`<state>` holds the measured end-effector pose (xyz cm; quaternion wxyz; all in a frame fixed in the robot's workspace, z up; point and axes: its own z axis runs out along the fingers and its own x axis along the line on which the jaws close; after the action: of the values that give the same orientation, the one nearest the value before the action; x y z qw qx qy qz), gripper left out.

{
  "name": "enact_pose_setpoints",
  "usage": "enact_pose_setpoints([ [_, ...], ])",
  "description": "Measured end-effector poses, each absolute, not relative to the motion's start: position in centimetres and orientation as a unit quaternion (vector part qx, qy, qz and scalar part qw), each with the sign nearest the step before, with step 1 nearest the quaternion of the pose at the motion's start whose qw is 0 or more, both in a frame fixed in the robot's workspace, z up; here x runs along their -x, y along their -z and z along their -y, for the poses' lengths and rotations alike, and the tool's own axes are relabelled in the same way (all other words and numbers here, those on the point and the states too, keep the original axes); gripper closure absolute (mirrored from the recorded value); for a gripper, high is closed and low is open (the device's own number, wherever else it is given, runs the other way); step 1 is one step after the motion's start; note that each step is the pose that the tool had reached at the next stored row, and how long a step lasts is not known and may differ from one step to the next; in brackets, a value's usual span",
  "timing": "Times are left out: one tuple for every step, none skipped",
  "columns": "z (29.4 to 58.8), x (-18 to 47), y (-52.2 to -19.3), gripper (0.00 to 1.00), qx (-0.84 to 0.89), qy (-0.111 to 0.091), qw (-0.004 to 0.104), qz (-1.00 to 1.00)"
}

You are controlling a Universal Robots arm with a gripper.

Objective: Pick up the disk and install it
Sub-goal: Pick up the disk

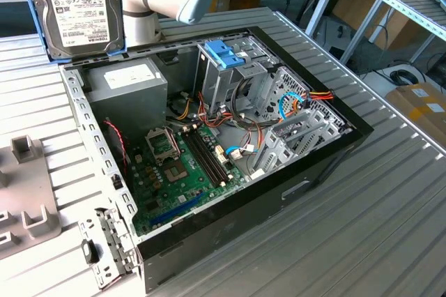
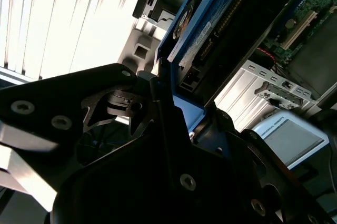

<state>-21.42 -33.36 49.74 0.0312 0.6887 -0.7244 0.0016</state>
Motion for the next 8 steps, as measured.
enact_pose_setpoints([
  [33.36, 21.34, -49.74, 0.63, -0.689, -0.002, 0.031, 0.724],
  [33.36, 21.26, -49.73, 0.63, -0.689, -0.002, 0.031, 0.724],
  [33.36, 21.19, -49.73, 0.63, -0.689, -0.002, 0.031, 0.724],
  [33.36, 21.13, -49.73, 0.63, -0.689, -0.002, 0.031, 0.724],
  [33.36, 21.07, -49.73, 0.63, -0.689, -0.002, 0.031, 0.724],
  [33.36, 20.98, -49.73, 0.63, -0.689, -0.002, 0.031, 0.724],
  [33.36, 20.91, -49.73, 0.63, -0.689, -0.002, 0.031, 0.724],
  [33.36, 20.86, -49.73, 0.63, -0.689, -0.002, 0.031, 0.724],
])
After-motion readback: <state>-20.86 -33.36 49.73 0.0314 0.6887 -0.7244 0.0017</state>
